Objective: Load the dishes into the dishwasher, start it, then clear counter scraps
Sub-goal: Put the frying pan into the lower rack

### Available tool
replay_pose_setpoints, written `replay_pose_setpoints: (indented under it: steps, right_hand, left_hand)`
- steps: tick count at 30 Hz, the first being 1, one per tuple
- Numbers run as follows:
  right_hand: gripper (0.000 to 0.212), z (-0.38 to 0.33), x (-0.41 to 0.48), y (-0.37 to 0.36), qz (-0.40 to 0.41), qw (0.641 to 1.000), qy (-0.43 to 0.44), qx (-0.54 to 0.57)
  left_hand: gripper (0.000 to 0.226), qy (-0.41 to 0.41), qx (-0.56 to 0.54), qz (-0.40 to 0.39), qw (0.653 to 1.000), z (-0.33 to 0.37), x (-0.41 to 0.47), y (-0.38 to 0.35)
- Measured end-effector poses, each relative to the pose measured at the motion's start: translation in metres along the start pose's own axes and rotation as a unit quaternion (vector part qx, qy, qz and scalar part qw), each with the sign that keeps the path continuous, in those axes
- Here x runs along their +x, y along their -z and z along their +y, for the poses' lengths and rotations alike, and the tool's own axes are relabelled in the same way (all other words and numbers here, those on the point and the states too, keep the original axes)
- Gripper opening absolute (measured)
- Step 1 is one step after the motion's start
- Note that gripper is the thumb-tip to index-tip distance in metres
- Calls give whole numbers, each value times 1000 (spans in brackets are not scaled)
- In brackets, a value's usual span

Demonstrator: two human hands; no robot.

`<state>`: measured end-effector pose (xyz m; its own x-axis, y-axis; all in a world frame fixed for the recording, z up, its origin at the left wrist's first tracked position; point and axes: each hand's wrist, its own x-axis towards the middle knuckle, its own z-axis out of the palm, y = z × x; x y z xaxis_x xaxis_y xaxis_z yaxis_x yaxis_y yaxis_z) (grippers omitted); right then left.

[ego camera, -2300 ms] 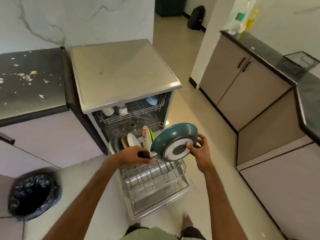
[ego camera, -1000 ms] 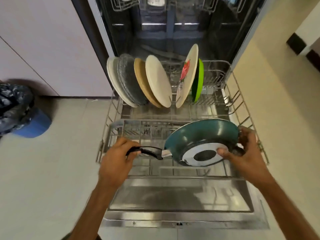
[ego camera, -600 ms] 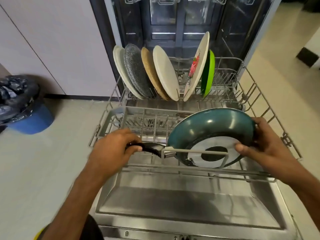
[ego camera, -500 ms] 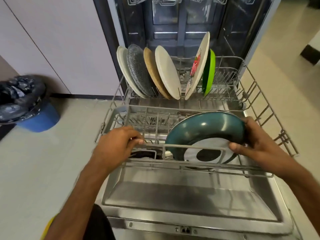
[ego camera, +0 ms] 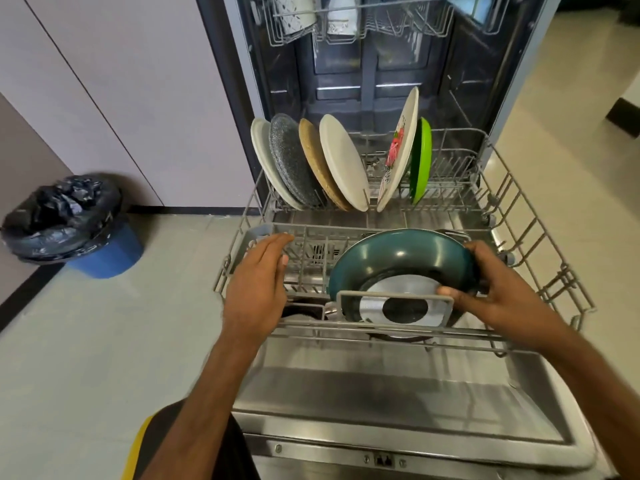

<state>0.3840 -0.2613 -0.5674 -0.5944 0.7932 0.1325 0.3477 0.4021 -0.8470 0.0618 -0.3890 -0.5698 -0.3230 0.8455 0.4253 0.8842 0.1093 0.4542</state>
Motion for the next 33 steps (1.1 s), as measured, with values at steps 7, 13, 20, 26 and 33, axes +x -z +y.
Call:
replay_pose_setpoints:
  steps: [7,13,20,26,33]
  right_hand:
    - [63,-6,0,-7,57,998,17,34]
    - [66,-5,1,-10,74,997,8,5]
    - [76,-6,1,-23,147,987,14,-63]
    - [77,-9,-4,-32,196,963,60,-174]
    - [56,-10,-3,-35,289,936,143,-141]
  left_hand:
    - [42,48,-92,93,990,1,3,-1]
    - [48,38,-83,103,990,6,0,-2]
    - [63,-46,-4,-5,999,37,-9,-26]
    - [70,-52,-38,-9,998,42,-15,-39]
    - [68,-48,-55,22,997,45,-14,-45]
